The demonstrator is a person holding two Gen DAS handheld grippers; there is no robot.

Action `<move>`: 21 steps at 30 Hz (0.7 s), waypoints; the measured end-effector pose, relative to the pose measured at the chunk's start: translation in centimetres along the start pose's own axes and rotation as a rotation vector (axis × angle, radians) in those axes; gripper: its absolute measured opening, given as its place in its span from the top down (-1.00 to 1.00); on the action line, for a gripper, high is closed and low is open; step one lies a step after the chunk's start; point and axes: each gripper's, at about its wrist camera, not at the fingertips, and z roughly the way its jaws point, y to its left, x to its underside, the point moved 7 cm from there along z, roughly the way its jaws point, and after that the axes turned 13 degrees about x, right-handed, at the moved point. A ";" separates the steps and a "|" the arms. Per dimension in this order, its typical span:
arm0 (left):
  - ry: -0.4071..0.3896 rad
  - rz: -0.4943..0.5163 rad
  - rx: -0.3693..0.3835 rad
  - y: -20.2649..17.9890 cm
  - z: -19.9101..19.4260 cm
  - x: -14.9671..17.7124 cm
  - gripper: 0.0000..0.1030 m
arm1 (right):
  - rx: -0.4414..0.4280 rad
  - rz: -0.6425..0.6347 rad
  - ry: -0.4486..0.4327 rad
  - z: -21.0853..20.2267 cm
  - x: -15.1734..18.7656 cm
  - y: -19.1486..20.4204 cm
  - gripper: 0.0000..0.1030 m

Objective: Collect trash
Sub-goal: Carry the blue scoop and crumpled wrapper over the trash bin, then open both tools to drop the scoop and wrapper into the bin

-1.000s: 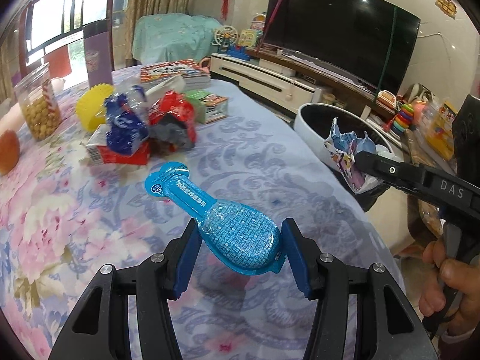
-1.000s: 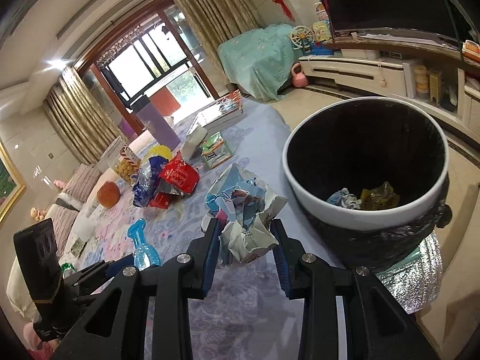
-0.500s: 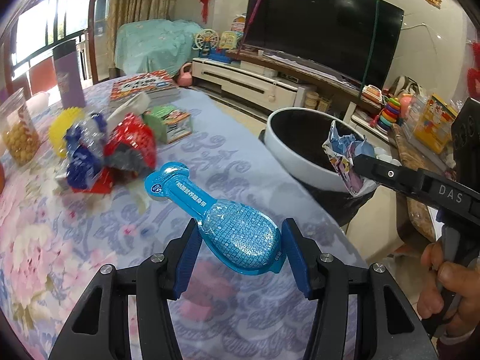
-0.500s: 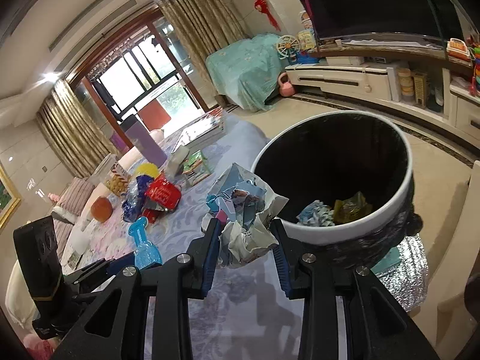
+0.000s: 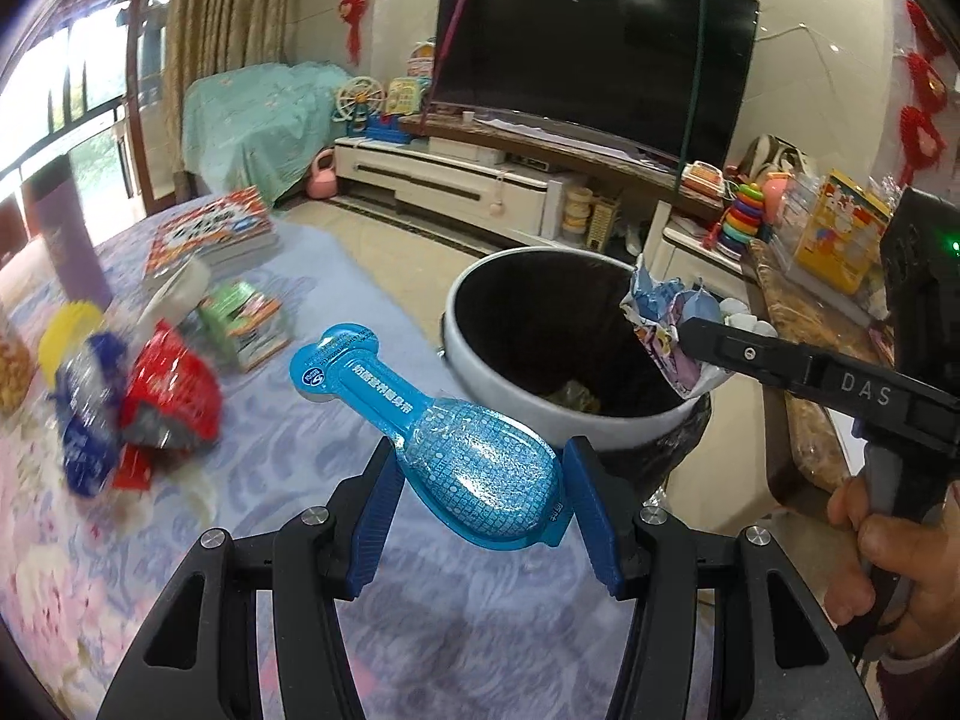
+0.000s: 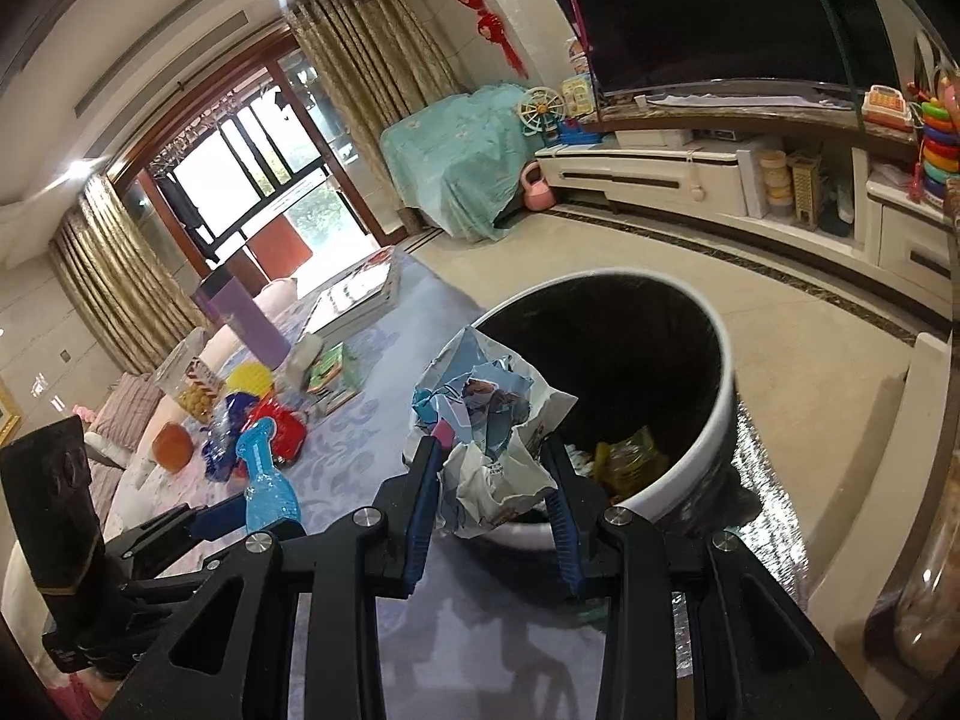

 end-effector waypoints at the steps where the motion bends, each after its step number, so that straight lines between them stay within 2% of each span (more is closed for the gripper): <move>1: 0.000 0.006 0.002 -0.1 0.3 -0.3 -0.03 | 0.005 -0.002 -0.001 0.1 -0.3 -0.3 0.34; 21: 0.039 0.036 0.058 -0.3 8.1 -6.0 -0.04 | 0.031 0.006 0.039 2.8 -4.0 -3.9 0.33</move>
